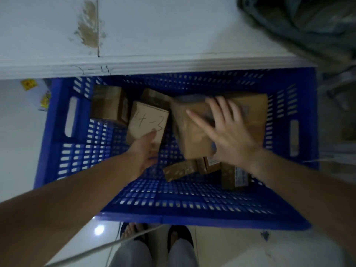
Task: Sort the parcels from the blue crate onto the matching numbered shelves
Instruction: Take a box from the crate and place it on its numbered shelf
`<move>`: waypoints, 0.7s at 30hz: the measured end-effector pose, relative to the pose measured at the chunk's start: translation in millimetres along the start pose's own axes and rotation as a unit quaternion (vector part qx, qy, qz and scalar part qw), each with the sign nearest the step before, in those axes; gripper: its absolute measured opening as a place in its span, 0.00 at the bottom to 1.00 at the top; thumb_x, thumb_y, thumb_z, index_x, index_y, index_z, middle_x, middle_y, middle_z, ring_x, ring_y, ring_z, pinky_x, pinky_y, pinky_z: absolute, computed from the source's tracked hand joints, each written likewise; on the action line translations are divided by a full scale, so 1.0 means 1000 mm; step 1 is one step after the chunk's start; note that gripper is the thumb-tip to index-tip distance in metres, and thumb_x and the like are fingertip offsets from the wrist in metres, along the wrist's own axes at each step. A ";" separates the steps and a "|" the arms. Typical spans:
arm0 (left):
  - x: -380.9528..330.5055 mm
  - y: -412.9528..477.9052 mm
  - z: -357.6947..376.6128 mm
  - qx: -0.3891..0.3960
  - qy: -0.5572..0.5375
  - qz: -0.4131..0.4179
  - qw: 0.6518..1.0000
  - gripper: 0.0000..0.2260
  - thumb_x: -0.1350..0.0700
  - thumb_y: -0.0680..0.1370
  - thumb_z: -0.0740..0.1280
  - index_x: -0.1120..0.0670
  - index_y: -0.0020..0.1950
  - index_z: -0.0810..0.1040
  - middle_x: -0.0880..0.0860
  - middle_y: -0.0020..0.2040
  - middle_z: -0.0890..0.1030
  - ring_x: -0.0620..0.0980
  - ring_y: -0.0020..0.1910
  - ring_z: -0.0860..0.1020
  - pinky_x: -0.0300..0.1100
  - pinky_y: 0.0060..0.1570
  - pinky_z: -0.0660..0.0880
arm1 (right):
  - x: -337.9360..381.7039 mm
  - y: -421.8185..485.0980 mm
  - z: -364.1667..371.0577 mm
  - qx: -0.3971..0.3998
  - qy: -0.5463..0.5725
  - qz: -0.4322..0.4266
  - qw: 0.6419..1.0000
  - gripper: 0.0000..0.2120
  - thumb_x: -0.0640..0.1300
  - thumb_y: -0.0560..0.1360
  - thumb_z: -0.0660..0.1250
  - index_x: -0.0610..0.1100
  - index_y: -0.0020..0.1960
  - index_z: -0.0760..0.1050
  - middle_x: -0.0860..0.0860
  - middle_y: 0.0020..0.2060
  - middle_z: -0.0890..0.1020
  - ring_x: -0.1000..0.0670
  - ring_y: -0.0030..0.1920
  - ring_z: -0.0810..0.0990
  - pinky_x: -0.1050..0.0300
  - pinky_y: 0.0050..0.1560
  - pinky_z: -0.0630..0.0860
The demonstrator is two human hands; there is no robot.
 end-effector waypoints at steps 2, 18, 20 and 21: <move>-0.004 -0.024 -0.017 0.024 -0.069 -0.050 0.996 0.28 0.41 0.78 0.59 0.57 0.72 0.64 0.62 0.66 0.72 0.62 0.61 0.74 0.57 0.59 0.72 | 0.015 -0.047 -0.025 -0.058 0.063 -0.013 0.996 0.63 0.58 0.52 0.79 0.54 0.77 0.46 0.36 0.72 0.58 0.33 0.72 0.57 0.37 0.69 0.52; -0.064 -0.381 -0.017 0.254 -0.155 0.008 0.955 0.37 0.34 0.61 0.72 0.48 0.66 0.73 0.62 0.59 0.80 0.66 0.61 0.75 0.69 0.54 0.71 | 0.024 -0.258 -0.360 -0.373 0.018 -0.112 0.921 0.28 0.65 0.77 0.57 0.65 0.74 0.52 0.51 0.62 0.71 0.49 0.77 0.55 0.49 0.73 0.57; -0.076 -0.417 -0.013 0.272 -0.149 0.059 0.949 0.41 0.38 0.57 0.78 0.46 0.67 0.72 0.63 0.60 0.79 0.67 0.61 0.75 0.69 0.54 0.72 | 0.017 -0.271 -0.393 -0.417 -0.025 -0.115 0.901 0.31 0.64 0.76 0.59 0.63 0.75 0.50 0.47 0.62 0.71 0.46 0.77 0.56 0.47 0.72 0.59; -0.079 -0.435 -0.011 0.276 -0.147 0.080 0.946 0.42 0.39 0.56 0.79 0.46 0.68 0.71 0.63 0.61 0.78 0.68 0.62 0.74 0.70 0.55 0.71 | 0.015 -0.279 -0.409 -0.433 -0.048 -0.109 0.893 0.32 0.63 0.76 0.60 0.62 0.75 0.49 0.46 0.64 0.70 0.45 0.77 0.56 0.46 0.73 0.58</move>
Point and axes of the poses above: each hand's wrist, its own y-axis towards the middle knuckle, its own z-axis out of the palm, x = y × z, the point moved 2 cm from there along y, towards the middle knuckle
